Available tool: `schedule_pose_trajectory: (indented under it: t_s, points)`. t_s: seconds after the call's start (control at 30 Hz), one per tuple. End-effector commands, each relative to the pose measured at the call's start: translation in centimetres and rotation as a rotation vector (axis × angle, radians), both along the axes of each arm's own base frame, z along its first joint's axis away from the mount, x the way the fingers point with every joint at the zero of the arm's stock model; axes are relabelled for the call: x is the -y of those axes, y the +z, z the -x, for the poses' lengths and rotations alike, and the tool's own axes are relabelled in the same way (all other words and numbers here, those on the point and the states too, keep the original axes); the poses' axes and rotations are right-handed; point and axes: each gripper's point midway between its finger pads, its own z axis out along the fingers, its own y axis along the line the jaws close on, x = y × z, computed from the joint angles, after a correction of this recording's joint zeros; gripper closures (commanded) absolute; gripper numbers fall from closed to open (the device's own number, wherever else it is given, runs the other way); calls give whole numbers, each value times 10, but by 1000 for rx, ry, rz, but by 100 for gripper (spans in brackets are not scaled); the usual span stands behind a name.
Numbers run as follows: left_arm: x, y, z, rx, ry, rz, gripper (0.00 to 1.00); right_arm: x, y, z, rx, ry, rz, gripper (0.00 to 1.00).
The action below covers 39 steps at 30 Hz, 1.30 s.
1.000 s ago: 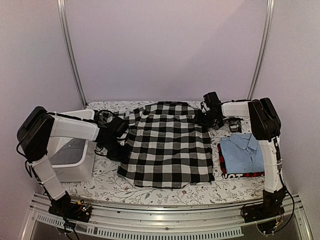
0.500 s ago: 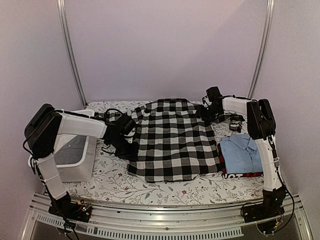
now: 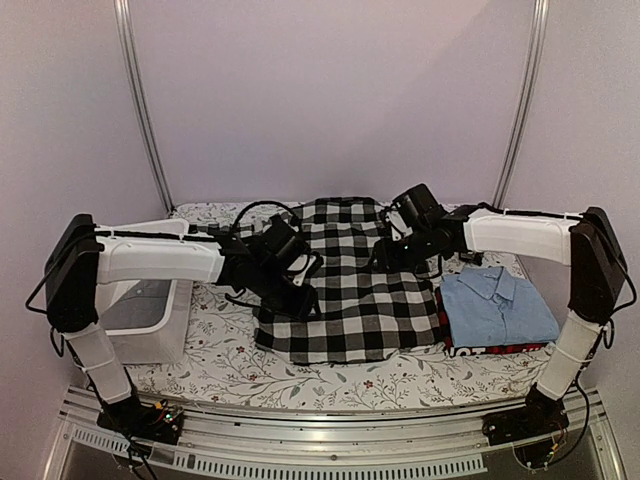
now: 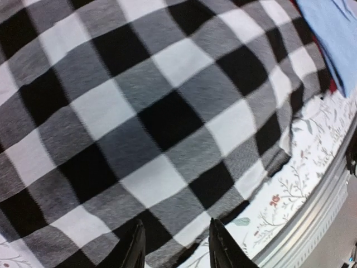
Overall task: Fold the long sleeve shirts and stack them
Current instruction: Smooth out the flattened shirt at the center of the board.
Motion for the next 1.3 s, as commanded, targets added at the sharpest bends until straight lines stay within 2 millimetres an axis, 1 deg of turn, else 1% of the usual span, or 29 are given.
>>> schedule_pose_trajectory:
  t_s: [0.0, 0.03, 0.1, 0.17, 0.2, 0.23, 0.3, 0.43, 0.53, 0.63, 0.8, 0.93, 1.03, 1.17, 1.23, 1.27]
  points:
    - [59, 20, 32, 92, -245, 59, 61, 47, 7, 13, 40, -155, 18, 48]
    - [69, 15, 38, 92, -279, 52, 60, 55, 2, 21, 31, -172, 28, 49]
    - [86, 6, 51, 93, -346, 43, 60, 64, 5, 32, 37, -196, 20, 48]
    - [102, -5, 65, 92, -405, 23, 58, 70, 13, 41, 52, -209, 0, 48]
    - [109, -10, 70, 94, -430, 10, 57, 72, 12, 46, 47, -218, -3, 48]
    - [115, -13, 74, 105, -450, -4, 57, 74, 16, 49, 53, -224, -12, 48]
    - [127, -18, 79, 115, -473, -15, 57, 78, 18, 55, 53, -236, -12, 48]
    - [137, -27, 83, 120, -492, -25, 56, 80, 23, 64, 56, -242, -30, 48]
    - [142, -31, 85, 128, -505, -42, 56, 80, 21, 70, 53, -246, -30, 47]
    - [144, -38, 89, 124, -515, -53, 56, 82, 20, 72, 50, -253, -29, 47]
    - [142, -54, 88, 131, -510, -100, 59, 82, 23, 75, 55, -259, -33, 47]
    - [141, -63, 90, 123, -515, -115, 66, 83, 21, 78, 53, -259, -39, 47]
    - [141, -67, 89, 133, -511, -129, 75, 83, 18, 81, 44, -262, -42, 47]
    - [139, -67, 80, 171, -494, -157, 90, 82, 17, 83, 43, -262, -45, 47]
    - [140, -64, 76, 188, -484, -159, 98, 82, 17, 84, 42, -259, -44, 47]
    - [139, -61, 70, 209, -472, -166, 100, 81, 18, 84, 44, -258, -45, 47]
